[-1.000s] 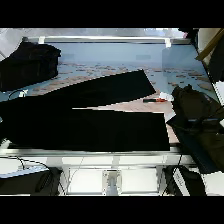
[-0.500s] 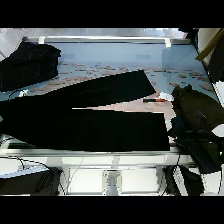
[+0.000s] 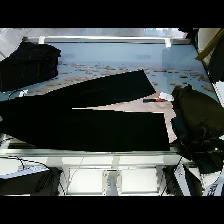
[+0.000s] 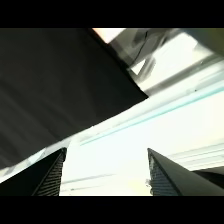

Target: Fold the clothes and pants, and hang the long-sleeved shirts on hangers.

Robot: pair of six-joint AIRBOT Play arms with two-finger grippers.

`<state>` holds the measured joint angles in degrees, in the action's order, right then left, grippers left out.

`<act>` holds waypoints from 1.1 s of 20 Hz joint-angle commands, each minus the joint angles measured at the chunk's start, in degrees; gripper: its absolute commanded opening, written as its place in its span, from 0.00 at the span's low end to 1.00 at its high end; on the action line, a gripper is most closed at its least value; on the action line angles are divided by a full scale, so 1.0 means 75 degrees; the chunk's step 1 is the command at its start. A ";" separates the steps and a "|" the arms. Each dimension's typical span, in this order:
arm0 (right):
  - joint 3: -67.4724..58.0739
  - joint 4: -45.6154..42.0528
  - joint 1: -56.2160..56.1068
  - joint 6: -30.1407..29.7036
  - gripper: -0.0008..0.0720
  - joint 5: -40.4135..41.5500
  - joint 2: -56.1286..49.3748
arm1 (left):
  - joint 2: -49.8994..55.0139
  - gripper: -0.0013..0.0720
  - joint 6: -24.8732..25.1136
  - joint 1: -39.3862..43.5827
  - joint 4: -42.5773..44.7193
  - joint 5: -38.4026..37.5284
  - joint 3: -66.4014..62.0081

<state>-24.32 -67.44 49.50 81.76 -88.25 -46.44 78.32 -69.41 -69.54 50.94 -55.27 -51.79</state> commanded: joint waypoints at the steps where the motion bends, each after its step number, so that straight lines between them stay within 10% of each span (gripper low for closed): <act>1: 0.0003 0.0012 0.0143 -0.0201 0.77 0.0230 -0.0822 | -0.0003 0.03 0.0006 0.0003 0.0000 -0.0093 -0.0006; 22: -0.0064 0.0490 -0.1443 -0.0242 0.77 0.2122 -0.2334 | 0.0000 0.03 0.0006 0.0003 0.0003 -0.0114 -0.0006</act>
<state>-24.80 -65.67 42.00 79.92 -76.47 -63.31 78.32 -69.38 -69.54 50.94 -56.16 -51.79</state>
